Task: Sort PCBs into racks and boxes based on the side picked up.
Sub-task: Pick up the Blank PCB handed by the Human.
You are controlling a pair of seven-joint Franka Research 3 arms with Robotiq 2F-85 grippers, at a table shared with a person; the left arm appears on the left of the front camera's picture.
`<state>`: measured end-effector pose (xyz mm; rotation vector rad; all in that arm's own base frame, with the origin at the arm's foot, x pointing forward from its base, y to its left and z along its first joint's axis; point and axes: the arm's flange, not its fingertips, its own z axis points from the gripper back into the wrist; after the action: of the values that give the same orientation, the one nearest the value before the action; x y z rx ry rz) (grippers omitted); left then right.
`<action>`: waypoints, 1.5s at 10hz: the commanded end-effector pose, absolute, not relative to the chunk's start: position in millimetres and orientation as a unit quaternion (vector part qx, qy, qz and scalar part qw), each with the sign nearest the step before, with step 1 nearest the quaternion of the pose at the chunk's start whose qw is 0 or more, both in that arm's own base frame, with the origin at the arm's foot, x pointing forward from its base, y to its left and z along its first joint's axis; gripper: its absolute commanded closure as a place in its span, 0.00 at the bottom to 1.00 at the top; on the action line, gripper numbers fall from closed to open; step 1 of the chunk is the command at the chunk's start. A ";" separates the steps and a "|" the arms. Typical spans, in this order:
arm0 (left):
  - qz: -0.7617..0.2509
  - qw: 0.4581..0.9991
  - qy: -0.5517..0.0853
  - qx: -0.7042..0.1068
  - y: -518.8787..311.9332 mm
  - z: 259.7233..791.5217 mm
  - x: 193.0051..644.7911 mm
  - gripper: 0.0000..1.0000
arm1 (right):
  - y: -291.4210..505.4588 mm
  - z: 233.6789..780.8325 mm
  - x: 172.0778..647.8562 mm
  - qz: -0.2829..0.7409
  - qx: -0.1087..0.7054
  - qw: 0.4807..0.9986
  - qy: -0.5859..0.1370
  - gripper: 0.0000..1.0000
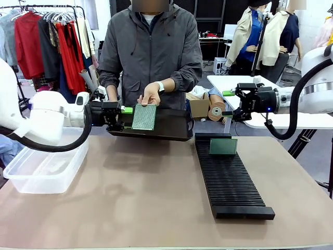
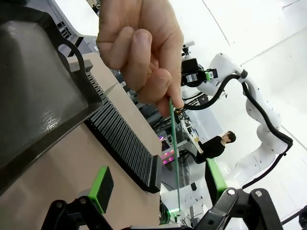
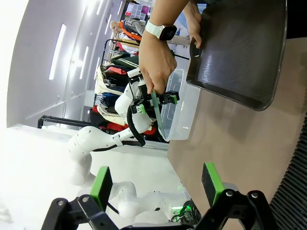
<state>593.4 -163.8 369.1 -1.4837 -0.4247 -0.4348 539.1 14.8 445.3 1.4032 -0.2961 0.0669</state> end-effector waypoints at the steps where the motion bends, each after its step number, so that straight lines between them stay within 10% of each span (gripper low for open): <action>1: -0.204 0.678 -0.210 -0.674 -177.5 364.3 599.7 0.00 | 15.0 447.0 538.7 0.029 0.643 0.753 -0.136 0.00; 8: -0.224 0.676 -0.202 -0.672 -208.2 361.7 594.5 0.02 | 15.0 447.0 538.7 0.029 0.643 0.753 -0.136 0.00; 15: -0.232 0.661 -0.202 -0.684 -207.5 374.5 592.2 1.00 | 15.0 447.0 538.7 0.029 0.643 0.753 -0.136 0.00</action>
<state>591.8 -208.0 368.4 -1.5192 -0.4212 -0.5232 539.1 14.8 445.3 1.4032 -0.2961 0.0669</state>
